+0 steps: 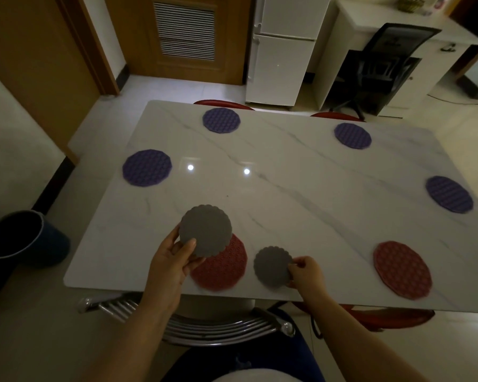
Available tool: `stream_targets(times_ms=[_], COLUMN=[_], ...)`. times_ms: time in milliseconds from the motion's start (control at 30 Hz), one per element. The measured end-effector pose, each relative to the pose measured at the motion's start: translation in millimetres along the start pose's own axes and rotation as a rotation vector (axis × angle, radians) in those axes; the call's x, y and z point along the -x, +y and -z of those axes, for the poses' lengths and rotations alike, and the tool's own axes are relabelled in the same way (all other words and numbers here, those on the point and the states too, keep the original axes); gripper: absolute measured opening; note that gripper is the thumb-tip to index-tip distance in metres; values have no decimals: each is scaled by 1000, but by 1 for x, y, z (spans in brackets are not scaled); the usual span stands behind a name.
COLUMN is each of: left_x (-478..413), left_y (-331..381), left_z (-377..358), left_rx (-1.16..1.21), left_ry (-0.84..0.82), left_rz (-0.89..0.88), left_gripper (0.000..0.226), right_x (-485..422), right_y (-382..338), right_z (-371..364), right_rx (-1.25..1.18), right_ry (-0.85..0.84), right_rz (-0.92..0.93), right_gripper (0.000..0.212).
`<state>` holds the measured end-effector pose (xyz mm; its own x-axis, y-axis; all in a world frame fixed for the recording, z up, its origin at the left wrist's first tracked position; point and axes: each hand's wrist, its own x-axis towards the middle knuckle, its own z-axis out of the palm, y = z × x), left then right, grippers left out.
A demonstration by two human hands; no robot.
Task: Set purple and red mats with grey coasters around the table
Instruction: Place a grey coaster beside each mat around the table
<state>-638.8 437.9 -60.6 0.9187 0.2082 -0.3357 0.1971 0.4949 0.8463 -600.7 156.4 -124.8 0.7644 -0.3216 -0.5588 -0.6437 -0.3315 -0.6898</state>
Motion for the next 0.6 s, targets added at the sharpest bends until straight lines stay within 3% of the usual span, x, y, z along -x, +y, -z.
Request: stream_targets(times_ms=[367, 467, 600], left_x=[12, 22, 20], left_y=[-1, -4, -3], left_z=[-10, -23, -56], left_rx=[-24, -66, -202], left_ry=[-4, -41, -97], left_rz=[18, 49, 15], left_gripper=[48, 47, 43], right_x=[14, 30, 52], right_y=[-12, -25, -65], right_z=[9, 18, 21], right_rx=[324, 277, 22], right_ry=[57, 55, 8], right_rz=[154, 246, 406], right_gripper=[38, 31, 27])
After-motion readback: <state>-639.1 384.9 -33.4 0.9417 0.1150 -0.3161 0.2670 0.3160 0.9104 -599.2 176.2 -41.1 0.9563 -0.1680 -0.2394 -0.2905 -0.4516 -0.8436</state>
